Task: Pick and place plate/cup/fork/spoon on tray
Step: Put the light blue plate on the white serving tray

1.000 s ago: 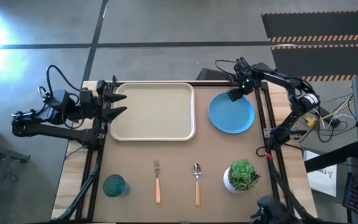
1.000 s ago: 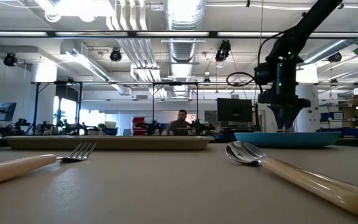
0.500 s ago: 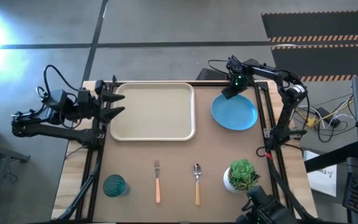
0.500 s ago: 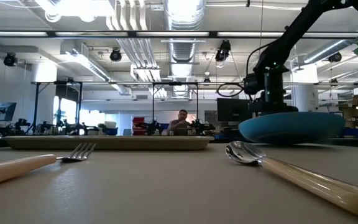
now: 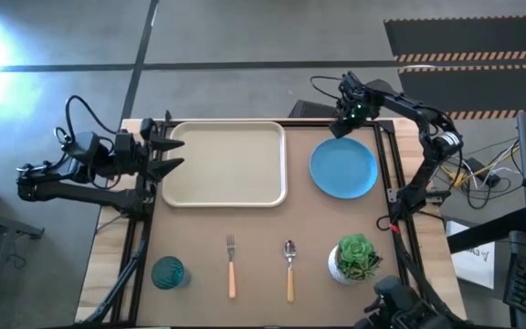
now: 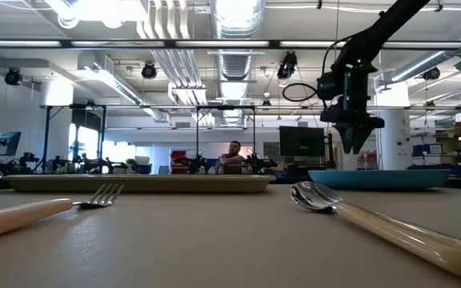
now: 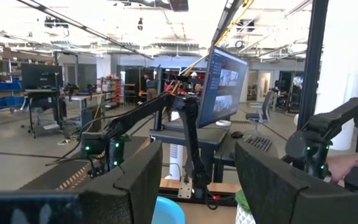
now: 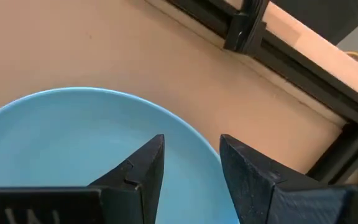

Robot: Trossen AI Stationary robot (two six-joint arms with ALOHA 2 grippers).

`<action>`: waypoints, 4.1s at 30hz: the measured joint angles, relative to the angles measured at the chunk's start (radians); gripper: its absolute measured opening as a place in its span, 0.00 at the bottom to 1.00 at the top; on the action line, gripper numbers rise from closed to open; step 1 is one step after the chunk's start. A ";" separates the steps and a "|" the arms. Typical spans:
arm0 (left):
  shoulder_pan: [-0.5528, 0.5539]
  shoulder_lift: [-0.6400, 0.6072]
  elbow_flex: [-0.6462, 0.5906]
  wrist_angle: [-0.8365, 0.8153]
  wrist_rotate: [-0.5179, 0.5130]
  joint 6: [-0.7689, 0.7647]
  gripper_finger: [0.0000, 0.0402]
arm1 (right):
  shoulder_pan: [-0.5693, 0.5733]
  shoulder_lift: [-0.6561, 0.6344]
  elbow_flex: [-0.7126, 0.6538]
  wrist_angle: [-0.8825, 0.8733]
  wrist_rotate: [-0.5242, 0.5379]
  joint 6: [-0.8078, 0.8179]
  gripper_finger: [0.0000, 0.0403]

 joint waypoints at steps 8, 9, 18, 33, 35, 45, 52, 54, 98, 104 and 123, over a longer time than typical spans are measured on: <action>0.000 -0.001 0.000 0.000 0.000 0.000 0.46 | 0.000 0.035 -0.002 -0.023 -0.009 -0.007 0.36; 0.000 -0.001 0.000 0.000 0.000 0.000 0.46 | 0.000 0.039 -0.002 -0.023 -0.016 -0.009 0.36; 0.000 0.001 -0.001 0.000 0.006 -0.001 0.46 | 0.000 0.068 -0.003 -0.045 -0.034 -0.090 0.36; 0.000 0.013 -0.001 0.006 0.026 -0.002 0.46 | 0.000 0.117 -0.004 -0.075 -0.038 -0.236 0.36; 0.000 0.012 -0.001 0.006 0.026 -0.002 0.46 | -0.001 0.126 -0.004 -0.074 -0.055 -0.247 0.36; 0.000 0.013 -0.001 0.008 0.026 -0.003 0.46 | 0.000 0.163 0.031 -0.073 -0.026 -0.271 0.36; 0.000 0.012 -0.001 0.008 0.026 -0.003 0.46 | -0.003 0.127 0.120 -0.086 -0.025 -0.290 0.36; 0.000 0.012 -0.001 0.008 0.026 -0.003 0.46 | -0.003 0.127 0.134 -0.101 -0.028 -0.317 0.36; 0.000 0.046 0.000 0.035 0.026 -0.001 0.46 | -0.029 0.340 0.138 -0.163 -0.009 -0.487 0.29; 0.000 0.046 -0.001 0.034 0.026 0.000 0.46 | -0.029 0.332 0.138 -0.167 -0.021 -0.490 0.08; 0.000 0.051 -0.001 0.034 0.026 -0.002 0.46 | -0.015 0.151 0.138 -0.165 -0.200 -0.376 0.02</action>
